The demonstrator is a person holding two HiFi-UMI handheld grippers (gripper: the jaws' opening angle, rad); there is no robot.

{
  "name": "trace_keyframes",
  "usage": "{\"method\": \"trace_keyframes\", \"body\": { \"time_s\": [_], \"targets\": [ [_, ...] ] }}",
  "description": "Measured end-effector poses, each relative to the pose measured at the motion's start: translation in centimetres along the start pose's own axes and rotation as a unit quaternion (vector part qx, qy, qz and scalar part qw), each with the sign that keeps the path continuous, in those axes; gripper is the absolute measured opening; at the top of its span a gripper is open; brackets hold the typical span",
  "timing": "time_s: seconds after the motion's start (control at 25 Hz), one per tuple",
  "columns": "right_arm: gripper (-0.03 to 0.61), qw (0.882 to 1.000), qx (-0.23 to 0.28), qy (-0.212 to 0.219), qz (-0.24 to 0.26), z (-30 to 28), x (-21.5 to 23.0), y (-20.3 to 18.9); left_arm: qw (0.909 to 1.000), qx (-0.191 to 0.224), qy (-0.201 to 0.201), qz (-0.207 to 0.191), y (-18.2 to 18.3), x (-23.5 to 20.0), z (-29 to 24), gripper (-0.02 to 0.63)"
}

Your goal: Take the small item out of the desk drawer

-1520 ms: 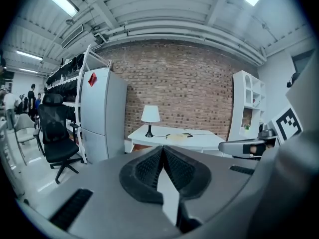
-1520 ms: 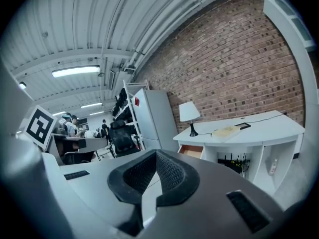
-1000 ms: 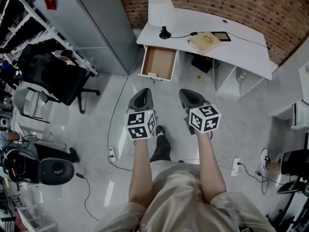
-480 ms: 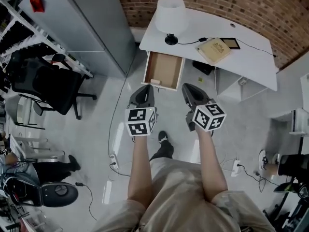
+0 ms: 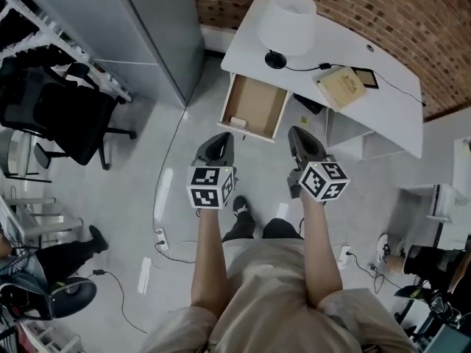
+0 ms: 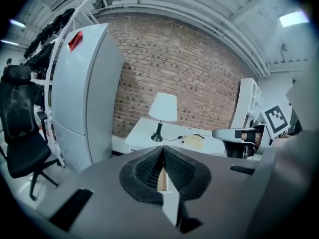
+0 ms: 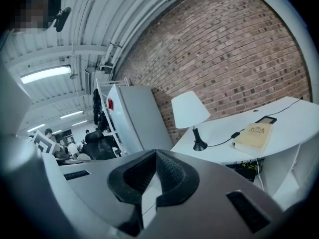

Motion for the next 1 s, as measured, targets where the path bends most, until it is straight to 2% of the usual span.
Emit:
{"method": "trace_keyframes", "body": {
  "time_s": [0.12,0.32,0.64,0.76,0.88,1.0],
  "targets": [
    [0.025,1.000,-0.012,0.009,-0.002,-2.2,-0.1,-1.1,0.9999,-0.006,0.013,0.004,-0.9,-2.0,-0.1,0.017],
    [0.025,0.998,-0.035,0.047,0.014,-6.1,-1.6,-2.5,0.9991,-0.007,0.039,0.011,-0.8,-5.2,-0.3,0.017],
    [0.025,0.991,-0.074,0.100,0.046,-13.9,-1.1,-3.9,0.9975,-0.001,0.071,0.002,-0.4,-8.6,-4.2,0.017],
    [0.025,0.982,-0.114,0.134,0.063,-16.5,0.0,-5.7,0.9965,-0.008,0.084,0.002,-0.9,-9.7,-6.1,0.017],
    [0.025,0.968,-0.166,0.159,0.097,-18.5,2.4,-8.1,0.9940,-0.013,0.106,0.025,-2.4,-10.3,-7.7,0.017],
    [0.025,0.957,-0.197,0.178,0.116,-20.6,4.6,-10.0,0.9903,-0.015,0.129,0.049,-4.2,-11.2,-9.0,0.017]
  ]
}}
Point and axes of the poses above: the fingertips, and each gripper's own axes: z backward along the fingers, x to its right, y out of its top, the point moved 3 cm from there along z, backward along the fingers, and after that the axes turned 9 degrees about x, right-handed, at the moved point
